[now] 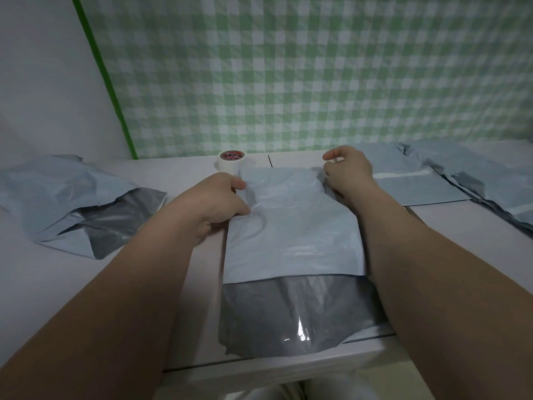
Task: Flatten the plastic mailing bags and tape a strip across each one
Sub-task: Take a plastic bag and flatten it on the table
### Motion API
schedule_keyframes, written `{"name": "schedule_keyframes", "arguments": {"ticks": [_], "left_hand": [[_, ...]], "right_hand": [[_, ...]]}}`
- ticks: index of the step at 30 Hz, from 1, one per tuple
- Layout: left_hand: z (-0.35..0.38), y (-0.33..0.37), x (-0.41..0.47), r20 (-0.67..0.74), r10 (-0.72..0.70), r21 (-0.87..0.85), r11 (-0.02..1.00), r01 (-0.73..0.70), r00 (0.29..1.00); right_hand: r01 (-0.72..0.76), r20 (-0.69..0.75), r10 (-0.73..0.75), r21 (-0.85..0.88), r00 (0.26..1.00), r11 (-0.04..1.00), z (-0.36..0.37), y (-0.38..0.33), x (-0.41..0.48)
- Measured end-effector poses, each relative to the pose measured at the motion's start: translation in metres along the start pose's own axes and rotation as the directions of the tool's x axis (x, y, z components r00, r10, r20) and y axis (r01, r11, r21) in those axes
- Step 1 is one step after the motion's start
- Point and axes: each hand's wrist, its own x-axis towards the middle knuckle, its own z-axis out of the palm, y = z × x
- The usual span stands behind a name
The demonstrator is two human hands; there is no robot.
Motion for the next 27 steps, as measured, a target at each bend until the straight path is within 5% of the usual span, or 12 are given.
{"name": "schedule_keyframes", "arguments": {"ticks": [2, 4, 6, 8, 11, 15, 21, 24, 27], "left_hand": [[0.001, -0.001, 0.002, -0.053, 0.014, 0.009, 1.000, -0.013, 0.998], [0.004, -0.001, 0.003, -0.202, 0.103, 0.224, 0.973, -0.057, 0.974], [0.008, 0.001, 0.006, -0.326, 0.283, 0.497, 0.863, -0.091, 0.902], [0.011, 0.004, 0.011, -0.354, 0.425, 0.558, 0.811, -0.177, 0.833], [0.021, 0.010, 0.015, -0.089, 0.578, 0.606, 0.678, -0.416, 0.811], [0.035, 0.008, 0.019, 0.279, 0.351, 0.751, 0.501, -0.431, 0.894], [0.036, 0.000, 0.018, 0.347, 0.344, 0.803, 0.371, -0.466, 0.872], [0.038, 0.004, 0.013, 0.359, 0.470, 0.813, 0.267, -0.518, 0.806], [0.041, 0.008, 0.006, 0.414, 0.511, 0.718, 0.326, -0.615, 0.753]], "right_hand": [[-0.028, 0.035, 0.030, -0.068, 0.999, 0.997, -0.001, 0.002, 0.003], [-0.051, 0.096, 0.067, -0.168, 0.993, 0.985, -0.003, 0.001, 0.003], [-0.040, 0.145, 0.084, -0.283, 0.986, 0.958, -0.004, -0.003, 0.004], [-0.039, 0.151, 0.095, -0.336, 0.984, 0.941, -0.005, -0.009, 0.004], [-0.038, 0.196, 0.110, -0.342, 0.974, 0.939, -0.002, -0.011, 0.006], [-0.084, 0.182, 0.124, -0.213, 0.975, 0.974, 0.003, -0.009, 0.013], [-0.102, 0.174, 0.140, -0.210, 0.975, 0.972, 0.006, -0.014, 0.016], [-0.075, 0.145, 0.117, -0.268, 0.983, 0.961, 0.004, -0.020, 0.010], [-0.007, 0.162, 0.071, -0.366, 0.984, 0.931, -0.001, -0.018, 0.011]]}}
